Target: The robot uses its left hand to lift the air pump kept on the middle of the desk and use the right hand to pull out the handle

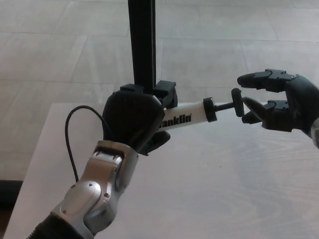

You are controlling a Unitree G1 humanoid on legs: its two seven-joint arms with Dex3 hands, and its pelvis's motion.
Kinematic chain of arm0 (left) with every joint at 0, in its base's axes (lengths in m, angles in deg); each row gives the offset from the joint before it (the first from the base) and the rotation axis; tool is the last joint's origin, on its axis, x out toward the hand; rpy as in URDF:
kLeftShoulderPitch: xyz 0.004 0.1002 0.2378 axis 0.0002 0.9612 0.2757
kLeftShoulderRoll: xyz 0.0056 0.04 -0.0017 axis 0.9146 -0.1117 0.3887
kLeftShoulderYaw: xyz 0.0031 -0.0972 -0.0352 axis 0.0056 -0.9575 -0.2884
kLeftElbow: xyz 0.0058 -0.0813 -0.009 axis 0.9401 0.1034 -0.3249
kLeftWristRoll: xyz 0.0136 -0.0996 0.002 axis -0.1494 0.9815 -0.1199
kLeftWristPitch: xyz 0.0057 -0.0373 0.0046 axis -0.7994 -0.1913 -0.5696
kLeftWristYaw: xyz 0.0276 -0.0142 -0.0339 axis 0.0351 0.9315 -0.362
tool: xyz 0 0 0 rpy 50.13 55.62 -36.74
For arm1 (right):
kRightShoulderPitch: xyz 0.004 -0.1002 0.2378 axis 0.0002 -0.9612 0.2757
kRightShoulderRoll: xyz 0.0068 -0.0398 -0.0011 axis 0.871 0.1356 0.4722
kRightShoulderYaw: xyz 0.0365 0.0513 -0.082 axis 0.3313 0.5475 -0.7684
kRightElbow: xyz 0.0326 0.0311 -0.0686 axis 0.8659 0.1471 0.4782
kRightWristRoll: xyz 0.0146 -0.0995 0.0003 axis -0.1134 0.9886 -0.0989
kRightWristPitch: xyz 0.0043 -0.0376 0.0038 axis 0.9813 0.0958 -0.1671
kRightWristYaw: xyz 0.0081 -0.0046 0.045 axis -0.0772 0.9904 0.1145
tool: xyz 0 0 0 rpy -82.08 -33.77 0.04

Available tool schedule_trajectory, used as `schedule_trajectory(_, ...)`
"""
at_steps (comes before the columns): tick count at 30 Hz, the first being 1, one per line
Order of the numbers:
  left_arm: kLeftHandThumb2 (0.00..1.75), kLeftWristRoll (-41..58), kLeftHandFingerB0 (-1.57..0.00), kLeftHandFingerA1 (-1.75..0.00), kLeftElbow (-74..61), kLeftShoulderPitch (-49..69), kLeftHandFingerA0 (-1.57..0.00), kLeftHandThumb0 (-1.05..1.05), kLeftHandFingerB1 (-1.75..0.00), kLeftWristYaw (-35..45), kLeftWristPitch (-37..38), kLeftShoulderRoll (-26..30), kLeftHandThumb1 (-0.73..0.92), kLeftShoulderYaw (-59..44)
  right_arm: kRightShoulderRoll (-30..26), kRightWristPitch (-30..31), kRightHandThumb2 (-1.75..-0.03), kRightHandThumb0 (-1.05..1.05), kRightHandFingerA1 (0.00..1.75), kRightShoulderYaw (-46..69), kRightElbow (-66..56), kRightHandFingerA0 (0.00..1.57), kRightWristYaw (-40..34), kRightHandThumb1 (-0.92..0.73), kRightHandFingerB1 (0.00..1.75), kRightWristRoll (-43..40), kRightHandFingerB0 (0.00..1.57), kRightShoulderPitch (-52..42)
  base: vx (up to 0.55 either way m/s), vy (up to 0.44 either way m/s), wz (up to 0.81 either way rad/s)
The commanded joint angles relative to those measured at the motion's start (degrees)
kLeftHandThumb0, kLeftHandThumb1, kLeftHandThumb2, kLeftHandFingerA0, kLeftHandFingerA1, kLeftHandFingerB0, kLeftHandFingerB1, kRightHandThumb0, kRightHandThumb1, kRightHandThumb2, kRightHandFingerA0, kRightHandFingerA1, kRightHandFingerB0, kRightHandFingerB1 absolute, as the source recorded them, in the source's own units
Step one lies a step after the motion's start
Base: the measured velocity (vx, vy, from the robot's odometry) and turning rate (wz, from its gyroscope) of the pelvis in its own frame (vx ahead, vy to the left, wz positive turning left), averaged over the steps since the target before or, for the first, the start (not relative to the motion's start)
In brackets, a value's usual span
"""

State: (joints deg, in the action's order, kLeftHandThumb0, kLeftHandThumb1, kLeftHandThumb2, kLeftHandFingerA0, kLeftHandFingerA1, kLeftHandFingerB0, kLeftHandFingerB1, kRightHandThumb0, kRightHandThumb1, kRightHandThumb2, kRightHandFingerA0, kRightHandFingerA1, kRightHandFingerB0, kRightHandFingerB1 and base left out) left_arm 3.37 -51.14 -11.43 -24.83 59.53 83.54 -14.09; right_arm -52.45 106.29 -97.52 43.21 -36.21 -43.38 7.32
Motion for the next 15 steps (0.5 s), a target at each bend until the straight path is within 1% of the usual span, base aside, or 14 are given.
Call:
schedule_trajectory(1,1.02,-2.4,-0.65,-1.75,0.2,0.6,-0.86,-0.16,-1.49,-1.8,1.5,0.4,0.51,0.5,-0.3,-1.6,-0.57,-0.54,0.74,-1.3,1.4,0.64,3.0,-0.56,0.36,2.8,0.35,1.6,0.00,0.000,0.00)
schedule_trajectory(2,1.02,-2.4,-0.65,-1.75,0.2,0.6,-0.86,-0.16,-1.49,-1.8,1.5,0.3,0.51,0.5,-0.3,-1.7,-0.57,-0.54,0.74,-1.3,1.5,0.64,3.0,-0.56,0.36,2.9,0.35,1.6,0.00,0.000,0.00)
schedule_trajectory(3,1.04,-2.8,-0.69,-1.73,0.1,0.7,-0.79,-0.21,-1.53,-1.6,1.2,0.3,0.51,0.7,0.0,-2.2,-0.57,-0.52,0.74,-1.1,1.9,0.65,3.1,-0.56,0.36,2.8,0.36,1.7,0.00,0.000,0.00)
schedule_trajectory(4,1.01,-2.5,-0.67,-1.74,-0.5,1.0,-0.76,-0.22,-1.54,0.0,0.7,0.3,0.54,0.7,0.4,-2.6,-0.57,-0.52,0.76,-1.0,2.2,0.67,3.0,-0.55,0.36,2.9,0.37,1.8,0.00,0.000,0.00)
schedule_trajectory(5,1.01,-2.5,-0.67,-1.75,-0.3,1.3,-0.78,-0.20,-1.58,-1.1,1.3,0.2,0.51,0.7,0.7,-3.7,-0.57,-0.51,0.75,-1.2,2.4,0.70,2.3,-0.55,0.38,3.7,0.41,1.8,0.00,0.000,0.00)
schedule_trajectory(6,1.01,-2.6,-0.67,-1.75,-0.2,1.5,-0.78,-0.20,-1.58,-1.7,1.5,0.1,0.51,0.7,0.9,-4.2,-0.57,-0.51,0.75,-1.2,2.6,0.70,2.1,-0.55,0.38,4.1,0.41,1.8,0.00,0.000,0.00)
schedule_trajectory(7,1.01,-3.0,-0.64,-1.75,0.0,1.5,-0.85,-0.16,-1.51,-2.0,1.6,0.2,0.52,0.9,1.1,-4.3,-0.57,-0.49,0.76,-1.2,2.6,0.71,2.0,-0.55,0.39,4.4,0.43,1.9,0.00,0.000,0.00)
schedule_trajectory(9,1.01,-3.7,-0.64,-1.75,0.0,1.5,-0.85,-0.16,-1.51,-2.4,1.7,0.6,0.52,1.1,1.7,-4.5,-0.57,-0.49,0.76,-1.2,2.9,0.71,1.8,-0.55,0.39,4.7,0.43,2.2,0.00,0.000,0.00)
schedule_trajectory(10,1.07,-3.4,-0.65,-1.75,0.4,1.6,-0.78,-0.19,-1.60,-2.8,2.1,0.3,0.47,0.9,2.0,-4.5,-0.81,-0.53,0.80,-1.1,2.7,0.69,2.2,-0.41,0.51,4.5,0.36,2.2,0.00,0.000,0.00)
schedule_trajectory(11,0.93,-3.3,-0.72,-1.68,0.4,1.2,-0.83,-0.24,-0.79,-2.0,2.1,0.1,0.60,0.9,2.2,-4.0,-0.79,-0.53,0.80,-1.0,2.0,0.71,3.0,-0.39,0.51,3.9,0.35,2.0,0.00,0.000,0.00)
schedule_trajectory(12,0.93,-3.3,-0.72,-1.68,0.4,1.1,-0.83,-0.24,-0.79,-1.9,2.1,0.1,0.60,0.9,2.3,-4.0,-0.79,-0.53,0.80,-0.9,1.9,0.71,3.2,-0.39,0.51,4.0,0.35,2.0,0.00,0.000,0.00)
schedule_trajectory(13,0.93,-3.4,-0.79,-1.65,0.7,1.0,-0.84,-0.24,-0.84,-2.0,2.2,0.0,0.61,0.8,2.4,-4.4,-0.55,-0.45,0.79,-1.1,2.0,0.74,3.5,-0.52,0.39,4.1,0.44,1.9,0.00,0.000,0.00)
schedule_trajectory(14,0.90,-3.4,-0.85,-1.60,0.6,0.8,-0.85,-0.25,-0.82,-1.6,2.0,0.0,0.62,0.8,2.4,-4.8,-0.54,-0.38,0.78,-1.5,1.8,0.79,3.5,-0.52,0.49,4.7,0.59,1.6,0.00,0.000,0.00)
schedule_trajectory(15,0.90,-3.5,-0.85,-1.60,0.5,0.6,-0.85,-0.25,-0.82,-1.0,1.7,0.0,0.62,0.8,2.4,-5.2,-0.54,-0.38,0.78,-2.1,1.6,0.79,3.5,-0.52,0.49,5.4,0.59,1.3,0.00,0.000,0.00)
